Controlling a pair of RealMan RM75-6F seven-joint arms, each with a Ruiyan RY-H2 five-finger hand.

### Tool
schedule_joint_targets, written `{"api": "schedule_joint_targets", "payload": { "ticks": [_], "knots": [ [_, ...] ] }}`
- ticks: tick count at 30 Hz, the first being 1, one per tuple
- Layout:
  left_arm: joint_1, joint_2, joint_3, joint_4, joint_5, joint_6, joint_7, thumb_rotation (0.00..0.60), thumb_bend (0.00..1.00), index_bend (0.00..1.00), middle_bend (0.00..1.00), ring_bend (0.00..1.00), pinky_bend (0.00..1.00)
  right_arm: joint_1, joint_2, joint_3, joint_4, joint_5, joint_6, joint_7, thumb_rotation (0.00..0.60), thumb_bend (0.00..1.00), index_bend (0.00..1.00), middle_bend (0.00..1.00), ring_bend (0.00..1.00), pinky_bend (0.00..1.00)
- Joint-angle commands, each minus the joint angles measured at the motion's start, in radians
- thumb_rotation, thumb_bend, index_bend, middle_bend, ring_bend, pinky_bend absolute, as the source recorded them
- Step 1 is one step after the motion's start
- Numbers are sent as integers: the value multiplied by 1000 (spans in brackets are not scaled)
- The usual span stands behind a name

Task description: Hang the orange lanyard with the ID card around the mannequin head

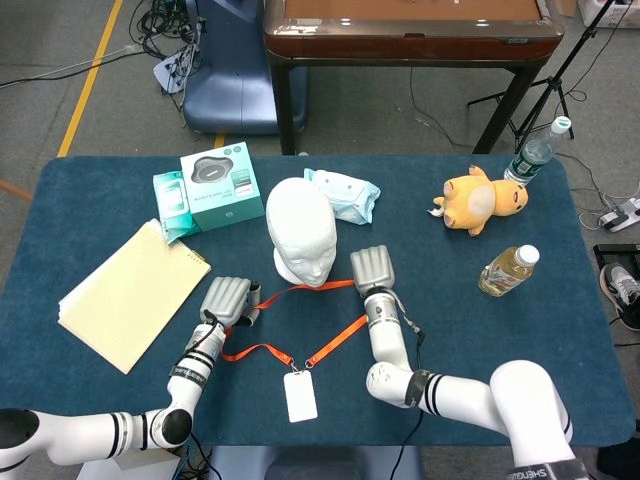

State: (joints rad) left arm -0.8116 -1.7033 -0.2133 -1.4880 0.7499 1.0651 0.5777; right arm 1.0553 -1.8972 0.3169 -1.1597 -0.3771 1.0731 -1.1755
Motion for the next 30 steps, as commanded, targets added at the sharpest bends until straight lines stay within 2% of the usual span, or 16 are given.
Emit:
{"api": "schedule_joint_targets", "payload": {
  "ticks": [1, 22, 26, 30],
  "knots": [
    [0, -1, 0, 3, 0, -2, -1, 600, 361, 618, 1000, 1000, 998, 6, -6, 3, 12, 9, -4, -4, 600, 265, 612, 948, 807, 796],
    [5, 3, 2, 11, -3, -8, -8, 600, 361, 618, 1000, 1000, 998, 34, -37, 14, 80, 76, -30, -55, 600, 358, 612, 939, 807, 809],
    [7, 4, 2, 12, -2, -8, -9, 600, 361, 617, 1000, 1000, 998, 36, -38, 17, 85, 84, -32, -60, 600, 408, 612, 937, 807, 809],
    [7, 4, 5, 12, -1, -9, -8, 600, 361, 617, 1000, 1000, 998, 38, -36, 19, 87, 73, -33, -50, 600, 408, 612, 937, 807, 809]
  ]
}}
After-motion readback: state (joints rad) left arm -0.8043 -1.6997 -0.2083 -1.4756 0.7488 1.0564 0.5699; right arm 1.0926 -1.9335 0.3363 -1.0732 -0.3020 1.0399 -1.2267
